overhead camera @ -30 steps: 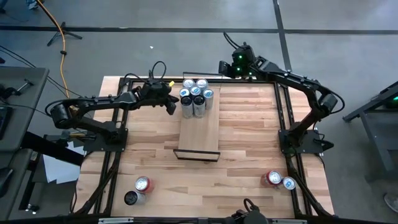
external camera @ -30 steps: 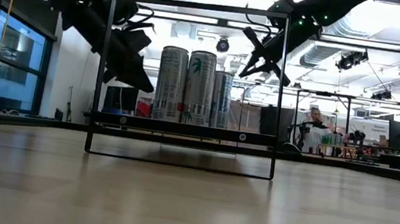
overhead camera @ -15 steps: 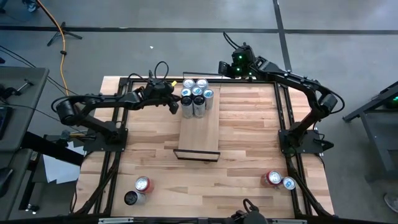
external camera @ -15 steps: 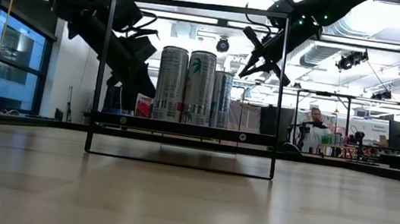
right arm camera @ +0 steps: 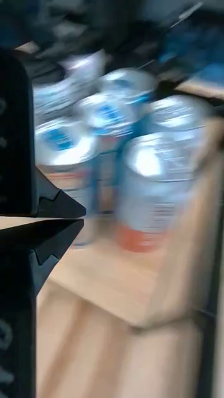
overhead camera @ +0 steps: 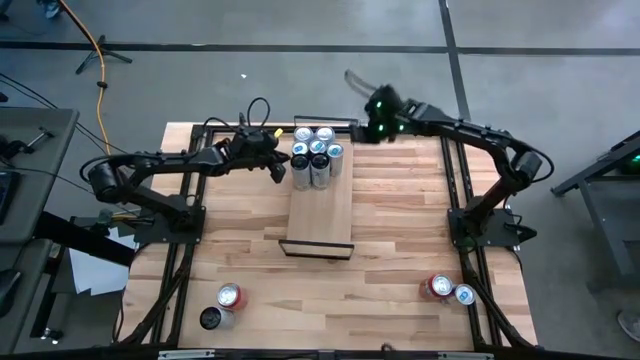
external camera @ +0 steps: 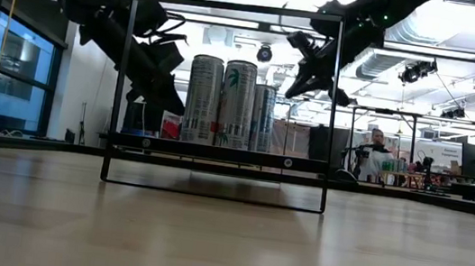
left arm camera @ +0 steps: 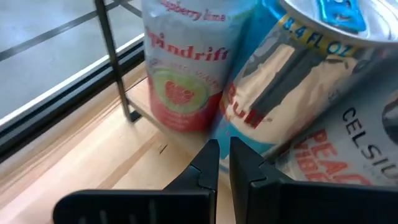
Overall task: Place canned beverage on shelf
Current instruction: Adjust the soda cans on the shelf
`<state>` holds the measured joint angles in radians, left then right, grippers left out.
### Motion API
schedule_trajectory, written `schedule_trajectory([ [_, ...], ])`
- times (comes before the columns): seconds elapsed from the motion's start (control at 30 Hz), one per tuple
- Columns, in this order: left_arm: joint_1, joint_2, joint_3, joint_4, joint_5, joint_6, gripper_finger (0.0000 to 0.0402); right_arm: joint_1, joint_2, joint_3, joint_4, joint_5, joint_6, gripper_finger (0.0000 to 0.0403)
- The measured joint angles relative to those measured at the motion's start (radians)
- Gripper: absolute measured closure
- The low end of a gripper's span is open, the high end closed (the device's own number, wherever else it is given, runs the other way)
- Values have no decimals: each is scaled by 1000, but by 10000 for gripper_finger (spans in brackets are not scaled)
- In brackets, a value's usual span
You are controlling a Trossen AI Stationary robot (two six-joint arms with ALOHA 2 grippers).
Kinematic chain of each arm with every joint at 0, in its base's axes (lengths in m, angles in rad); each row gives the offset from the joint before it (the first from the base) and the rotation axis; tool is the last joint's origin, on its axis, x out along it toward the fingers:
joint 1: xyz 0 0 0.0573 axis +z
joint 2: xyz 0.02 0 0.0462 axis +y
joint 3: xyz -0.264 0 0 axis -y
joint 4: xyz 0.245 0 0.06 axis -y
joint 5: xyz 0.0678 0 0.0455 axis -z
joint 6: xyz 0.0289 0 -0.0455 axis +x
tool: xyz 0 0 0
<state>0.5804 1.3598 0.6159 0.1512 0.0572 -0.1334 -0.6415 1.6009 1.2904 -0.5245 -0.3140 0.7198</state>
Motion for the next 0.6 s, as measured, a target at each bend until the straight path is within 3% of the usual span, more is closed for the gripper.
schedule_trajectory([
  [0.23, 30, -74, 0, -78, -8, 22, 402, 151, -10, -103, -109, 18, -66, 403],
  [0.47, 41, -81, 0, -74, -19, 23, 401, 260, -10, -243, 230, 64, 122, 403],
  [0.6, 41, -81, 0, -75, -19, 15, 402, 260, -11, -252, 284, 148, 171, 403],
])
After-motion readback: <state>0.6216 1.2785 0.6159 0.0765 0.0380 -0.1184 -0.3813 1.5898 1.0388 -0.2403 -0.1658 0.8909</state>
